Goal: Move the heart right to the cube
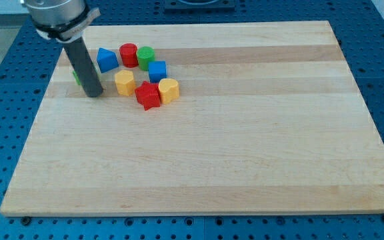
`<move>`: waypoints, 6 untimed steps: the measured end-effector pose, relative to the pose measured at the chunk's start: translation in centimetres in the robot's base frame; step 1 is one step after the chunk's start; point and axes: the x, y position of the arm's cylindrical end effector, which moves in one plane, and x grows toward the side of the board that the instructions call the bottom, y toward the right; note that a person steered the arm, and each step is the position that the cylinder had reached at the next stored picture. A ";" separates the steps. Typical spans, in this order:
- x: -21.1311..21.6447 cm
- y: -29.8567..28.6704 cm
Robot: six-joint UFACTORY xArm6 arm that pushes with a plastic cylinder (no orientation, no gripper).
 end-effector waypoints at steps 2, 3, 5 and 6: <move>-2.2 0.7; -2.2 4.8; -0.4 15.1; -0.5 14.5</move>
